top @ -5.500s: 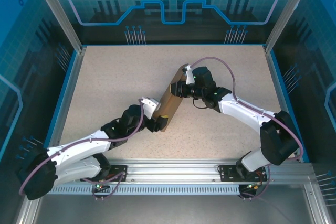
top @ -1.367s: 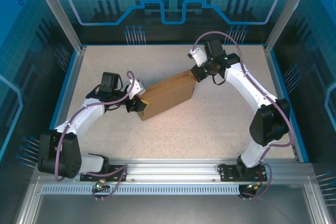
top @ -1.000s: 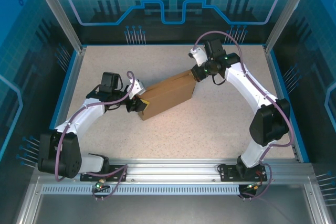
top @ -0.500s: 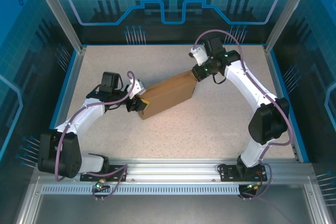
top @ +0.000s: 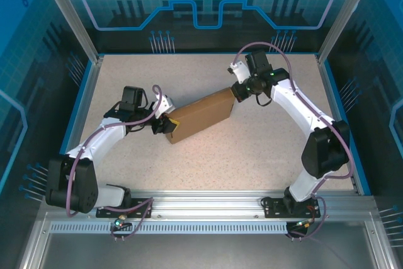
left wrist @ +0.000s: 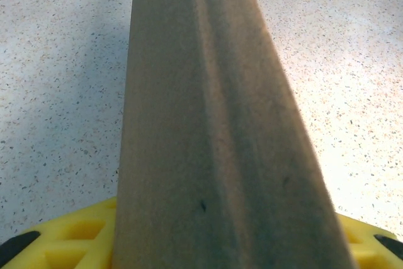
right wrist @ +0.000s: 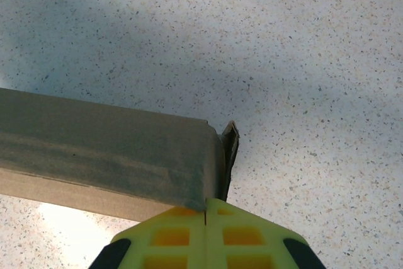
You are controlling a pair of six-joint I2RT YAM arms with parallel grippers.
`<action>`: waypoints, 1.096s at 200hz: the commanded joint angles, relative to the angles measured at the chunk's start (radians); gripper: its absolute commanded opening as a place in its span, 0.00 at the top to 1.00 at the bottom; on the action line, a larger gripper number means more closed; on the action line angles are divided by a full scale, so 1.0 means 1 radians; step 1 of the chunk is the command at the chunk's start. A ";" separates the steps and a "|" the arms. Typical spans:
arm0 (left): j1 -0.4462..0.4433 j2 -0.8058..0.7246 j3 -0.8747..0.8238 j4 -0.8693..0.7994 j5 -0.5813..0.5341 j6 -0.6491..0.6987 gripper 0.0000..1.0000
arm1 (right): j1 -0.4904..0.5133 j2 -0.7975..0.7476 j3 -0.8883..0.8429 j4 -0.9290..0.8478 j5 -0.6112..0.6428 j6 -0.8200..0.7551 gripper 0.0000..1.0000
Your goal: Fold the paper box
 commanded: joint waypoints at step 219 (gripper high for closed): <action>-0.141 -0.457 -0.165 0.120 -0.546 -0.724 0.28 | -0.018 -0.005 0.003 0.010 0.013 0.066 0.98</action>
